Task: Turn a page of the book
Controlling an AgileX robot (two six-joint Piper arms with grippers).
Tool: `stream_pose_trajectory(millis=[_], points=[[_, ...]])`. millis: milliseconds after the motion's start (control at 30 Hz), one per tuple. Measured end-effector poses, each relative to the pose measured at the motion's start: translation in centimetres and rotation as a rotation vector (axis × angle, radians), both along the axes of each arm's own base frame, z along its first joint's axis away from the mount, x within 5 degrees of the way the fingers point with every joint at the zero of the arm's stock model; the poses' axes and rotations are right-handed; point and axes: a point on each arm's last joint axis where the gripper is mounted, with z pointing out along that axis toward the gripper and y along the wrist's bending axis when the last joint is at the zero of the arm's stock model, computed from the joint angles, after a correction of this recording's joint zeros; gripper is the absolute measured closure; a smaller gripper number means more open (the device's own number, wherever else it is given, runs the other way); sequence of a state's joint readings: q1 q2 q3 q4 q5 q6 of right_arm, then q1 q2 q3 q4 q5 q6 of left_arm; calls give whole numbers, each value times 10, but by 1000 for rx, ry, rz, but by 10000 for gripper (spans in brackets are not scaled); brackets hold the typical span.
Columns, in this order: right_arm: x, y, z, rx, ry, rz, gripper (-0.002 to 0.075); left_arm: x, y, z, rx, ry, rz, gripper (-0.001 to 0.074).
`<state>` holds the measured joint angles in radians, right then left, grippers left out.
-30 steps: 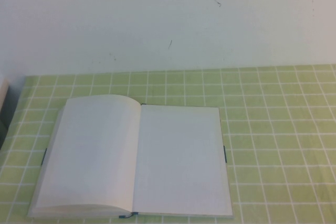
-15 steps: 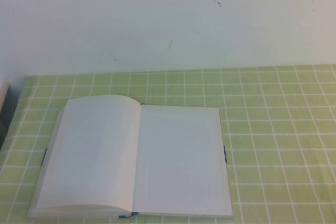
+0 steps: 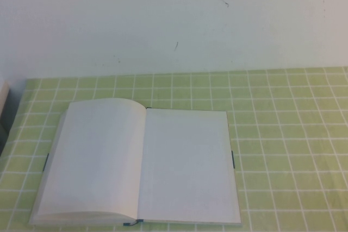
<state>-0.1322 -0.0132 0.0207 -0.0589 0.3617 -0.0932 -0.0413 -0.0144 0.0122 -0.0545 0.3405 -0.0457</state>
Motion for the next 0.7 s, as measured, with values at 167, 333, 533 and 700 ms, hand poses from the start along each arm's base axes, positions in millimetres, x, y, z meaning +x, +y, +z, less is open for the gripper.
stream_pose_trajectory(millis=[167, 333, 533, 700], points=[[0, 4, 0, 0, 1, 80, 728, 0, 0, 0, 0, 0, 0, 738], [0, 4, 0, 16, 0, 72, 728, 0, 0, 0, 0, 0, 0, 738], [0, 4, 0, 23, 0, 69, 728, 0, 0, 0, 0, 0, 0, 738], [0, 4, 0, 23, 0, 69, 728, 0, 0, 0, 0, 0, 0, 738]])
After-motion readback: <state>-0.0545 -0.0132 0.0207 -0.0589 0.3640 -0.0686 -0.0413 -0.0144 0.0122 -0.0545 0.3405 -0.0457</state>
